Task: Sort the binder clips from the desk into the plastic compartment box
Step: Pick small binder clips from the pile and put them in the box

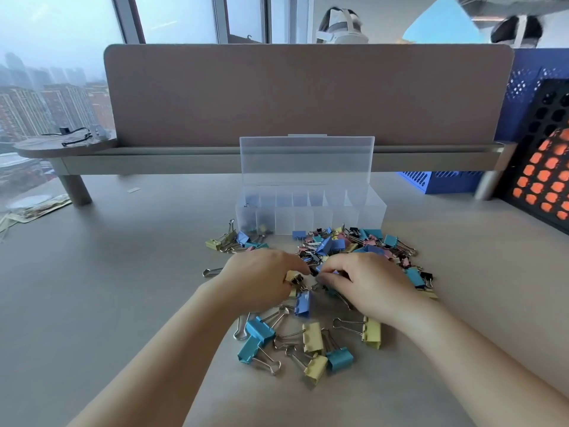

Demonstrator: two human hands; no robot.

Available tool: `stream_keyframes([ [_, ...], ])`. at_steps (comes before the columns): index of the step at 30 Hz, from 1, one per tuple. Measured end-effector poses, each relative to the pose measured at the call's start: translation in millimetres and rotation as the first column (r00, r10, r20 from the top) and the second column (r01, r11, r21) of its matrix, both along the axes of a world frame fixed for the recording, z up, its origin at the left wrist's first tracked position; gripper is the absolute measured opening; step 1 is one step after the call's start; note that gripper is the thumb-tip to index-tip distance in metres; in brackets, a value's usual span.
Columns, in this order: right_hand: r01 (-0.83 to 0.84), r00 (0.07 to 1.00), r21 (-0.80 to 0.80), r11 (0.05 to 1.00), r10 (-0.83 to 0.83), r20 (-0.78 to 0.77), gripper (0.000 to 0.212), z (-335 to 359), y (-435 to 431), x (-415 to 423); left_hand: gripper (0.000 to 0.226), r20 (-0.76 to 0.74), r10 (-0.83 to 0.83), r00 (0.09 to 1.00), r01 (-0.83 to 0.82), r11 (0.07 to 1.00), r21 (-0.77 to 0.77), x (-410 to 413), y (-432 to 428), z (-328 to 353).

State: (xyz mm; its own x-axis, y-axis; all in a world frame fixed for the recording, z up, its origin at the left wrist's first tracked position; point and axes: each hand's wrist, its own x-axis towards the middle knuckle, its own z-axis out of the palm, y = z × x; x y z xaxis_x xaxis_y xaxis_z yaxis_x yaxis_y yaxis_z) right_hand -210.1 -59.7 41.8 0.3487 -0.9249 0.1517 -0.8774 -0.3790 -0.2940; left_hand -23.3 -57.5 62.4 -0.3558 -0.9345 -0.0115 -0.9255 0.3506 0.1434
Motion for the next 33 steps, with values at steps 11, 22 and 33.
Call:
stream_keyframes([
  [11,-0.025,0.977,-0.116,0.993,-0.001,-0.215,0.024,-6.0,-2.1,15.0,0.035,0.011,-0.013,1.000,0.013,1.000,-0.009,2.8,-3.1,-5.2],
  [22,-0.085,0.949,-0.164,0.983,0.030,-0.314,0.025,1.3,-6.9,21.5,0.027,0.042,0.087,0.995,-0.081,0.986,-0.145,3.9,-5.4,-11.1],
  [33,-0.040,0.985,-0.127,0.991,0.018,-0.170,0.026,4.8,-11.7,10.4,0.020,-0.051,0.098,0.994,-0.103,0.990,-0.092,7.8,-6.4,-5.1],
])
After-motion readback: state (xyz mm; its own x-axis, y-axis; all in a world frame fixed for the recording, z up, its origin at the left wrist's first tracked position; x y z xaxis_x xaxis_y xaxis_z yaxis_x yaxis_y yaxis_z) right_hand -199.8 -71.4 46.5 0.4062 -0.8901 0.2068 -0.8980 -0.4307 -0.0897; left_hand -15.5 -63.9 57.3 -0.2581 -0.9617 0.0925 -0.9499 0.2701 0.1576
